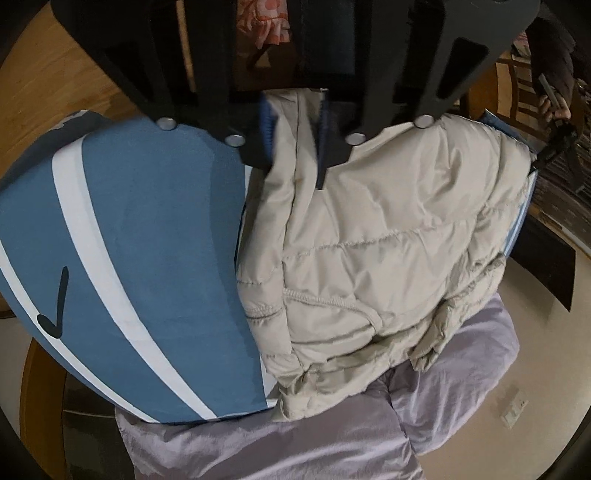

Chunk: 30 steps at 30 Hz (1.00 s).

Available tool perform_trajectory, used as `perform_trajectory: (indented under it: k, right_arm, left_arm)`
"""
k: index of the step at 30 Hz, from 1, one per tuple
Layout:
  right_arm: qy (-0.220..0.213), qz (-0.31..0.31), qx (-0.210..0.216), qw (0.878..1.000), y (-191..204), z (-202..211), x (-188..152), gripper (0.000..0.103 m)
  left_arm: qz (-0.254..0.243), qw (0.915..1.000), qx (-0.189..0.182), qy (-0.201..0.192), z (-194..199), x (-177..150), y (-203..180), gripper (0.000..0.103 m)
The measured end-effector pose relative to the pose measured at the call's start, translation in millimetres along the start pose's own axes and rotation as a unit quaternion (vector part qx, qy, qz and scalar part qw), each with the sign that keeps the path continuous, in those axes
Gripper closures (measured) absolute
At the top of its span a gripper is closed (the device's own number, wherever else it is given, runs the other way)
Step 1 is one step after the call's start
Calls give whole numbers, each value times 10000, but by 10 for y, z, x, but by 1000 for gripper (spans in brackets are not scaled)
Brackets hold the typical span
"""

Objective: Fold large clothes
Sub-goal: 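Grasp the jacket hem with the left gripper while the right gripper grasps it too, then lift the hem with both grippers and fold it toward the collar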

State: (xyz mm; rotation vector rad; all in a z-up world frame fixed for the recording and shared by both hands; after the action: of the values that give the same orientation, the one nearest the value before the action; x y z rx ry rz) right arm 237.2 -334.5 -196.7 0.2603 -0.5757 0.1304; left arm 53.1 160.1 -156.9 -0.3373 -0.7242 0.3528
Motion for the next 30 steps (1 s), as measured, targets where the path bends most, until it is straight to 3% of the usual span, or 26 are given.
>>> perform_trajectory:
  k: [9,14,24,30]
  right_arm:
    - [-506,-56,2,9987,40,198,185,92]
    - [-842,-45,-50,9964,154,352,447,92]
    - [-1550,123,-395,9870,466,541,1157,92]
    - [-1741,174,-580,9829,598,483,1610,92]
  left_arm:
    - [-95,9998,48,-170,84,73,-99,89]
    - [-262,9987,85,-421,231,281,-219,92]
    - [-311,9928,290,-1123,451,1120,-414,93]
    - [-249,9906,435,-1272,329,1627,-438,93]
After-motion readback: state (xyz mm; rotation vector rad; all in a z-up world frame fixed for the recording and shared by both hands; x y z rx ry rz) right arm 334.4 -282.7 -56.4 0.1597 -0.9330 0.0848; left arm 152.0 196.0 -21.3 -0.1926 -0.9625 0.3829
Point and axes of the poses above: each gripper's, at about its wrist camera, not at the fingertips, and z roughly against the way its jaws point, y to its left, x to its top, the point moved 6 cm from there along -z, roughly the way its jaws point, and after that the axes turned 14 degrees about -x, right-handed, at the moved point
